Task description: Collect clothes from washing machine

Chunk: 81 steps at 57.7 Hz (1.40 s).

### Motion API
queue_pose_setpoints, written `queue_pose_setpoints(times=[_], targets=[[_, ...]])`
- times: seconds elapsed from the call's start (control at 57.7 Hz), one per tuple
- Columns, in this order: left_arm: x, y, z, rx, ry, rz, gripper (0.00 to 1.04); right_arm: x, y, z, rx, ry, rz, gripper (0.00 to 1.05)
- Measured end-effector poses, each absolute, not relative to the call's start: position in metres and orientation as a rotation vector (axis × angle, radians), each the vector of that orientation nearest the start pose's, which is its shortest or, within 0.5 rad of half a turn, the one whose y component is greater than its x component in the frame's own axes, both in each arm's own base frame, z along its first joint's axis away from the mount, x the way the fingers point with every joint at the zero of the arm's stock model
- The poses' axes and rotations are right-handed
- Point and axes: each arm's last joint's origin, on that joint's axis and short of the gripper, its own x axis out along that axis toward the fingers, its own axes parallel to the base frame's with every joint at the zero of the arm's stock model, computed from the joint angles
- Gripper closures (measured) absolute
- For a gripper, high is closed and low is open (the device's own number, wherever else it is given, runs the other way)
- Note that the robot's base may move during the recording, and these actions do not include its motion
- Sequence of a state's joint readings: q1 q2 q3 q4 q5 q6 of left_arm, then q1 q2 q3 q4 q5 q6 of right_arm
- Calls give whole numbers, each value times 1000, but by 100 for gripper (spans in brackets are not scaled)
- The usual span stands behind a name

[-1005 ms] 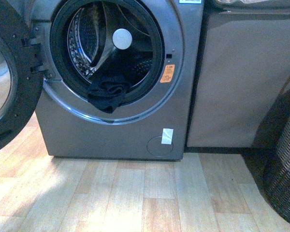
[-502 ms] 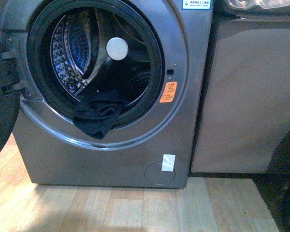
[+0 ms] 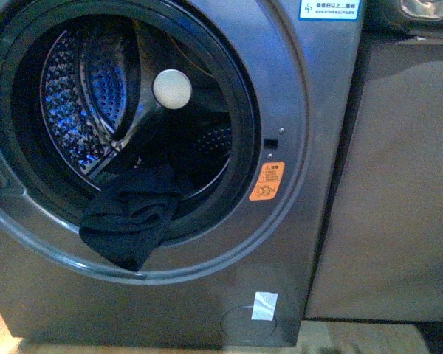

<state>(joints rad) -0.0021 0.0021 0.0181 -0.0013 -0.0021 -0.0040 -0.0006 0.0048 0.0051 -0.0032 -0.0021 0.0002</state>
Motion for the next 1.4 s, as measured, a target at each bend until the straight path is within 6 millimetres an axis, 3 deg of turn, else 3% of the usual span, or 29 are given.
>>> queue_pose_setpoints(times=[0.26, 0.364, 0.485, 0.624, 0.78, 0.884, 1.074, 1.178, 1.403], targets=[[97, 0, 169, -4, -12, -2, 7, 98, 0, 165, 0, 3, -1, 7], [104, 0, 169, -136, 191, -242, 7, 98, 0, 165, 0, 2, 0, 7], [128, -4, 185, -198, 237, -368, 7, 98, 0, 165, 0, 2, 1, 7], [180, -21, 211, -170, 180, -404, 7, 98, 0, 165, 0, 2, 2, 7], [245, -42, 210, -147, 237, -417, 7, 98, 0, 165, 0, 2, 1, 7], [289, -56, 200, -115, 296, -414, 7, 98, 0, 165, 0, 2, 1, 7], [347, -72, 179, -44, 361, -412, 7, 98, 0, 165, 0, 2, 2, 7], [391, -79, 156, 9, 407, -362, 7, 98, 0, 165, 0, 2, 1, 7], [447, -85, 126, 76, 467, -270, 7, 98, 0, 165, 0, 2, 1, 7]])
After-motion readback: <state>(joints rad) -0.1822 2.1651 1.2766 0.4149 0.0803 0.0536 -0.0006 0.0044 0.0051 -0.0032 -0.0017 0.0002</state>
